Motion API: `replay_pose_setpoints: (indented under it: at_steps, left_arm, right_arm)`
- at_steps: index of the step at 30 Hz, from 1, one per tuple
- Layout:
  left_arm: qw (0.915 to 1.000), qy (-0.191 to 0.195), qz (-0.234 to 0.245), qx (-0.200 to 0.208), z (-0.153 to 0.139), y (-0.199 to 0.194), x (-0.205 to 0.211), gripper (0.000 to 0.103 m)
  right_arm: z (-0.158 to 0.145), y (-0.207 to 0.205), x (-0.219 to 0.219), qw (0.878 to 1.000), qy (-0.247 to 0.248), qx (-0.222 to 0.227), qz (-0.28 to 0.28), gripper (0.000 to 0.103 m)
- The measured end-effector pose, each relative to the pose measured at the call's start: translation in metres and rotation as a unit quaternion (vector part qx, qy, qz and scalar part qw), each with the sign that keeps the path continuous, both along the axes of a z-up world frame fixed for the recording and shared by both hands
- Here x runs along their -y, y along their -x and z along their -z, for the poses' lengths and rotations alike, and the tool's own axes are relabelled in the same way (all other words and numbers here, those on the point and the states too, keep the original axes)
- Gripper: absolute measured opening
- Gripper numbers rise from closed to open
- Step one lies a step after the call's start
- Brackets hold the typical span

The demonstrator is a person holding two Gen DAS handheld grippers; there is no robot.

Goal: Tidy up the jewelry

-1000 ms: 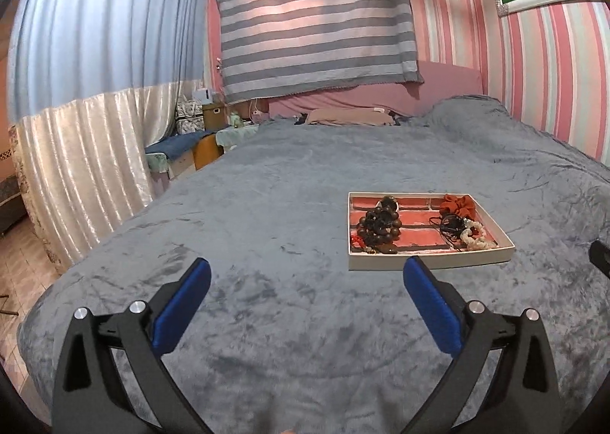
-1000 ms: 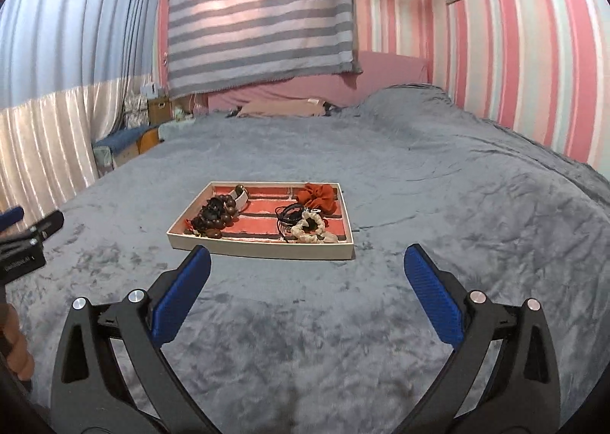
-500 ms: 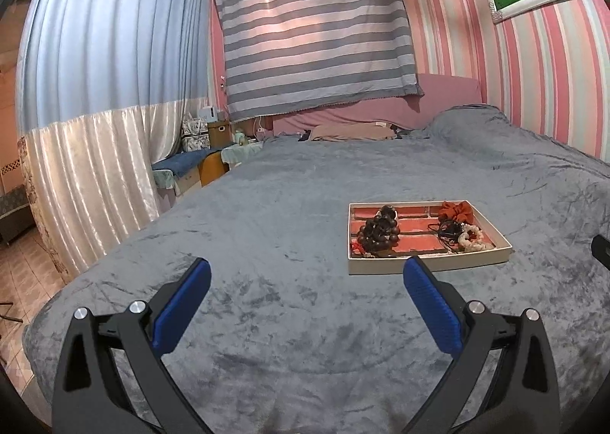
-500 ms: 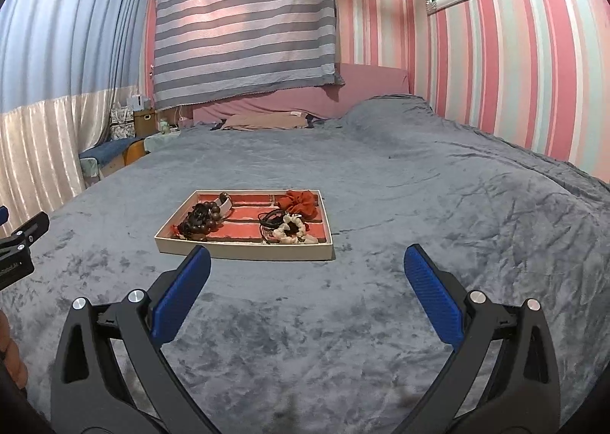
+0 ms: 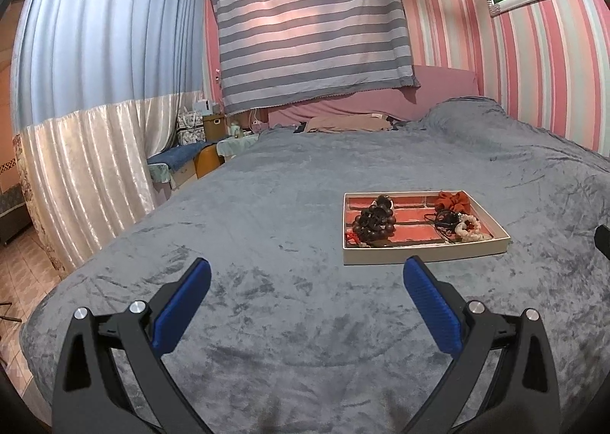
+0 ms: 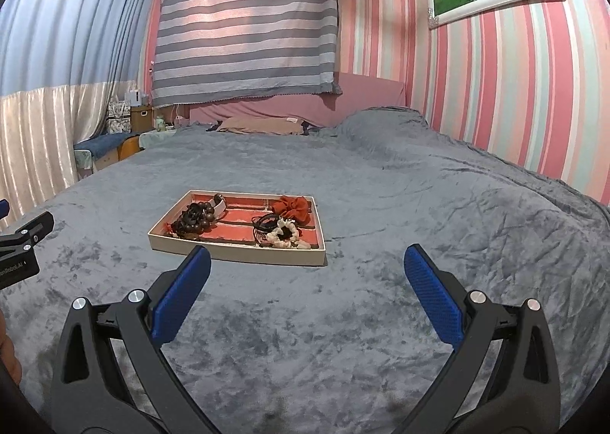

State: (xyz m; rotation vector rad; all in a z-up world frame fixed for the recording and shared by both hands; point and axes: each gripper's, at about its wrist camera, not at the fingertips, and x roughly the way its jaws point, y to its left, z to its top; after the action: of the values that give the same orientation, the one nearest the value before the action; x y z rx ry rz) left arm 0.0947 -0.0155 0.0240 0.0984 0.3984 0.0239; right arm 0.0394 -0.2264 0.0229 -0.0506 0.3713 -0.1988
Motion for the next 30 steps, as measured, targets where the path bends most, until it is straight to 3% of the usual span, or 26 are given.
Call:
replay_pose_setpoints:
  at_steps: [30]
  left_arm:
    - [0.9999, -0.002, 0.001, 0.015, -0.002, 0.0055, 0.002, 0.099]
  right_arm:
    - [0.0035, 0.0002, -0.0019, 1.0, 0.008, 0.004, 0.001, 0.099]
